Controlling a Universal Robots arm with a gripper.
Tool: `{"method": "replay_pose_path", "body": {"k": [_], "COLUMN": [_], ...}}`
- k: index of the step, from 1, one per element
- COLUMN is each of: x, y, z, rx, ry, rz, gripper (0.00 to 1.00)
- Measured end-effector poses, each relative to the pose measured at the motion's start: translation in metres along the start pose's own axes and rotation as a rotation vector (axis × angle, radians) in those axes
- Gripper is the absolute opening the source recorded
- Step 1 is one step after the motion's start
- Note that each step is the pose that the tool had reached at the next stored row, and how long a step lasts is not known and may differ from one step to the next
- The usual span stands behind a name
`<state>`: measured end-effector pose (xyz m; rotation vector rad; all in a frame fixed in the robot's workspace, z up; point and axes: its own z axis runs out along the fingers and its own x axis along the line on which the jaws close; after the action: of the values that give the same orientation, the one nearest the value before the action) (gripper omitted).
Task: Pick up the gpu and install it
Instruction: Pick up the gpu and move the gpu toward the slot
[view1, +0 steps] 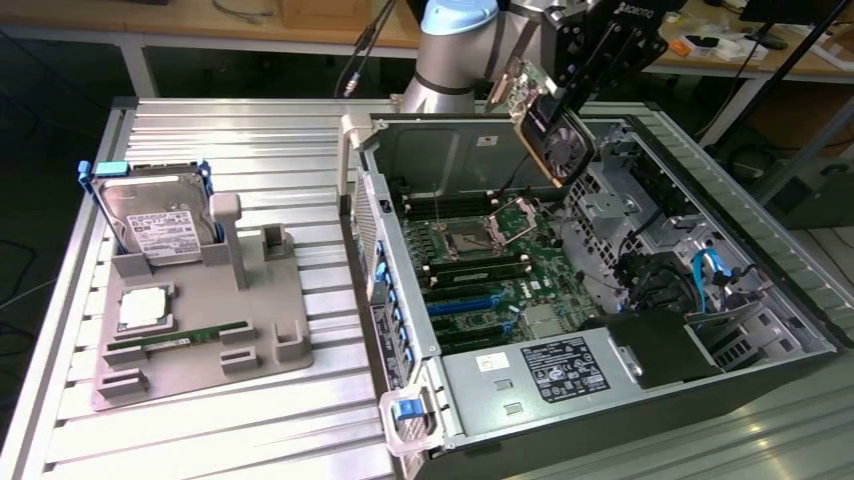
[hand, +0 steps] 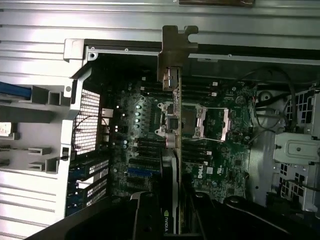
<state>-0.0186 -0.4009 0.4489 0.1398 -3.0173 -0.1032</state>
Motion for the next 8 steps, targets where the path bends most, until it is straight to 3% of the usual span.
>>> {"method": "replay_pose_path", "body": {"k": [8], "x": [-0.0003], "y": [0.0035], "z": [0.0003], "rx": [0.0087], "ry": [-0.0882], "rz": [-0.006], "gripper": [0.27]}}
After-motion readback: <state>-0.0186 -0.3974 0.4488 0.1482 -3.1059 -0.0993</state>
